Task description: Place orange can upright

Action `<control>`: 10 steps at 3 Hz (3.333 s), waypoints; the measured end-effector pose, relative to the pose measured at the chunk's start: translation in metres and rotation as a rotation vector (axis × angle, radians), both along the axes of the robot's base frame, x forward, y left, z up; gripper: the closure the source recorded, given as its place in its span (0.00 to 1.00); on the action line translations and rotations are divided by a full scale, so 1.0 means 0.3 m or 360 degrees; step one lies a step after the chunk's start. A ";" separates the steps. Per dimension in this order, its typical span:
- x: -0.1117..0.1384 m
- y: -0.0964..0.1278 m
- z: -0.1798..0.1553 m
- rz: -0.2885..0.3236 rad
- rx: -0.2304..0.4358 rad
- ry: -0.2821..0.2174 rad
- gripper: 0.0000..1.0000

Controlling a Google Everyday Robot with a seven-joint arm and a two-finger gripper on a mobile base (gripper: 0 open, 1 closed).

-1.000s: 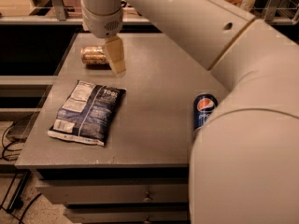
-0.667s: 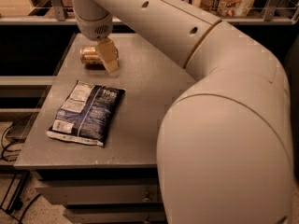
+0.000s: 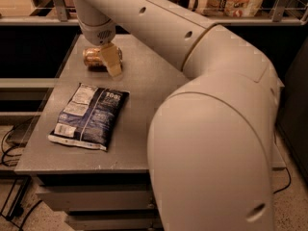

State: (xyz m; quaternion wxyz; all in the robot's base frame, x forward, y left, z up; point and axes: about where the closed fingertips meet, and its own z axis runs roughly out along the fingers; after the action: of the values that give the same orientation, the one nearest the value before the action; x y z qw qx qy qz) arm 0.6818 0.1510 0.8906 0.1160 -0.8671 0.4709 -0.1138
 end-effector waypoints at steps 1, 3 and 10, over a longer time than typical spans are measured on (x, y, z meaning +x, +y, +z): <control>0.076 -0.004 -0.084 -0.0058 -0.0039 0.0035 0.00; 0.186 -0.012 -0.173 -0.0155 -0.0145 0.0039 0.00; 0.141 0.052 -0.026 -0.0096 0.0577 0.0082 1.00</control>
Offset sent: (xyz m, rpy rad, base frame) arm 0.0599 -0.0118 -0.0607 -0.1225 0.0535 -0.1224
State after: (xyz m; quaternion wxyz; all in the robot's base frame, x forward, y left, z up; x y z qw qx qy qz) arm 0.7240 0.1665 0.8827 0.2547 -0.8201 0.5124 -0.0083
